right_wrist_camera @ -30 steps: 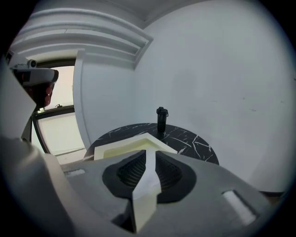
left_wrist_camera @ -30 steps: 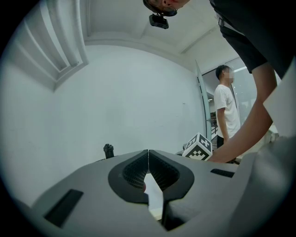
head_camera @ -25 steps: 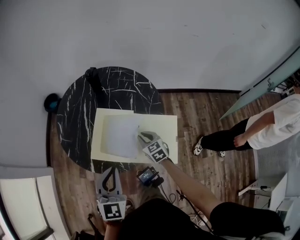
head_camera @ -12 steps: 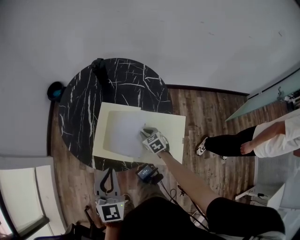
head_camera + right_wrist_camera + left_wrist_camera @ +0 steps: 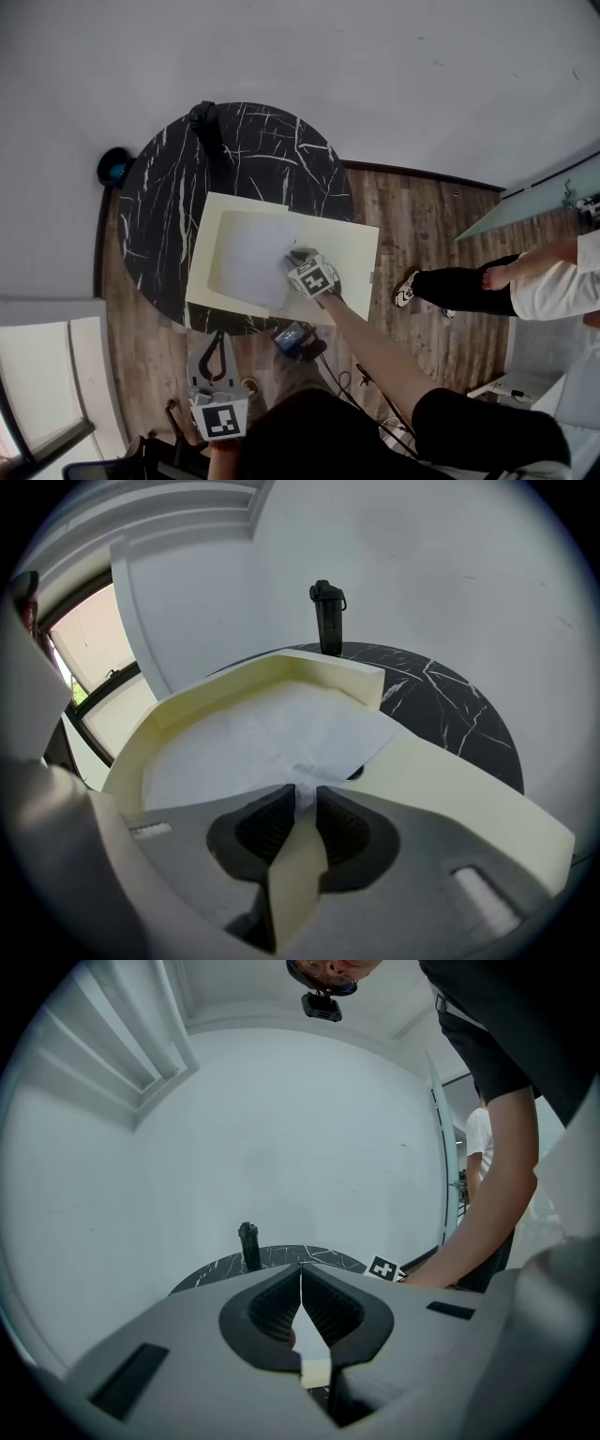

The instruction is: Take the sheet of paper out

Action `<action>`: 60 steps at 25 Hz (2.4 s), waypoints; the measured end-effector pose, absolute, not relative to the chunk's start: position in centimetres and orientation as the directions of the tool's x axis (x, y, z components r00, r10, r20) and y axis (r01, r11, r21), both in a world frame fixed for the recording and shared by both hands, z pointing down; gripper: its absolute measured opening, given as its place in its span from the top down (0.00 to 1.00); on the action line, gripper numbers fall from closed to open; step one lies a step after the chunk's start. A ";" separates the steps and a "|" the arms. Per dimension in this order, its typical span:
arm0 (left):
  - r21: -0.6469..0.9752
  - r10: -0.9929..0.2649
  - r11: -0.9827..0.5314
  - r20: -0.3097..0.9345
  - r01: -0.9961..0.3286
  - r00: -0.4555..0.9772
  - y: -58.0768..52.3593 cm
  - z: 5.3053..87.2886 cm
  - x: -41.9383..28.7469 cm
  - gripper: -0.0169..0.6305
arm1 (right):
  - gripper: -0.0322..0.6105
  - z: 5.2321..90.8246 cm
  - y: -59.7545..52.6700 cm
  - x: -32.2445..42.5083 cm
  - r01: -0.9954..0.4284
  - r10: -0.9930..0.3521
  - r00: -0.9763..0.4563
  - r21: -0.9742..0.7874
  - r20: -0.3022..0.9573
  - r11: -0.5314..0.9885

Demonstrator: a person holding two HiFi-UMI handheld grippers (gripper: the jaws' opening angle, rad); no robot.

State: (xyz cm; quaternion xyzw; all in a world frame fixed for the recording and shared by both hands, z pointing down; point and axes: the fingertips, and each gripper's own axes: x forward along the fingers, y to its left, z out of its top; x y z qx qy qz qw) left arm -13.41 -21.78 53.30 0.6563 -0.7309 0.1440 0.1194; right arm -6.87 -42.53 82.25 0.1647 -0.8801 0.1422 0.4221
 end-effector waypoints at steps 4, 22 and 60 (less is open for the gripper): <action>-0.048 -0.926 0.104 0.361 -0.993 -0.115 -21.7 53.5 -13.7 0.97 | 0.86 82.5 -42.6 -6.9 -0.415 -0.175 -0.582 -0.105 0.794 0.904; -0.042 -0.936 0.061 0.344 -0.997 -0.071 -19.5 53.1 -12.8 0.97 | 0.95 79.7 -42.1 -5.5 -0.463 -0.268 -0.597 -0.052 0.756 0.885; -0.034 -0.959 -0.135 0.256 -0.990 0.122 -17.1 50.8 -10.1 0.97 | 0.95 72.3 -41.5 4.6 -0.671 -0.526 -0.509 0.068 0.681 0.738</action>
